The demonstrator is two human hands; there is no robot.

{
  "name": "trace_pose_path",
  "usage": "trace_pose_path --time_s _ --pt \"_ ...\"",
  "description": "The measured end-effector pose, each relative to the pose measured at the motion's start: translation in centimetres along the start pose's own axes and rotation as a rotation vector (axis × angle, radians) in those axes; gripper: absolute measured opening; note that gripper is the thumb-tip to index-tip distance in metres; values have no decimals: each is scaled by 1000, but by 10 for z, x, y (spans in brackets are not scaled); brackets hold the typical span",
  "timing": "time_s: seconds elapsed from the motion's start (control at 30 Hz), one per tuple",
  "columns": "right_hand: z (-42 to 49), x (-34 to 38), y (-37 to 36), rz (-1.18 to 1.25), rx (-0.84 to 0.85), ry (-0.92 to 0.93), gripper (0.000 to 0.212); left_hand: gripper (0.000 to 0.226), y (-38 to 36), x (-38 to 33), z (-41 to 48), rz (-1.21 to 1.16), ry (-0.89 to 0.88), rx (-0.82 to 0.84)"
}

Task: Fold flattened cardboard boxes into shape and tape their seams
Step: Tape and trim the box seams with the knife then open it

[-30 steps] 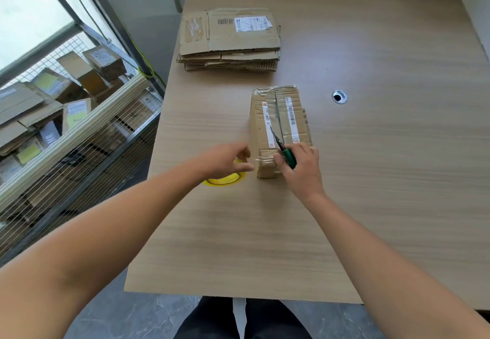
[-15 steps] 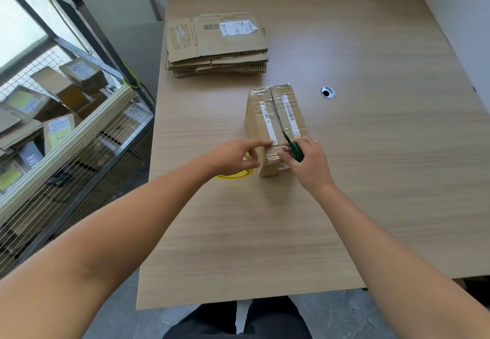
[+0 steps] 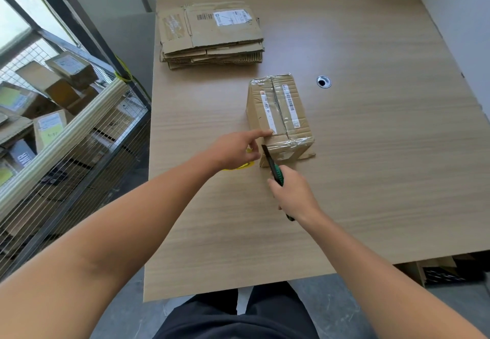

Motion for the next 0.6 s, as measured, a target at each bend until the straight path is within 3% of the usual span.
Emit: trace_pose_path --time_s 0.3,0.4,0.6 --pt "14 18 -4 -286 53 -68 16 66 1 -4 -6 16 30 -39" --pt "18 24 -9 -391 89 -74 6 70 4 -6 -8 72 26 -77" --pt "28 25 -16 -606 262 -124 17 70 11 -9 -14 160 -12 -146"
Point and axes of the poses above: each hand's wrist, its own z-axis towards the middle knuckle, its own y-axis out of the back of the hand, x = y × z, the point moved 9 cm from there along z, towards the middle knuckle, and after that the axes turned 5 degrees about -z, right-handed, at the moved point
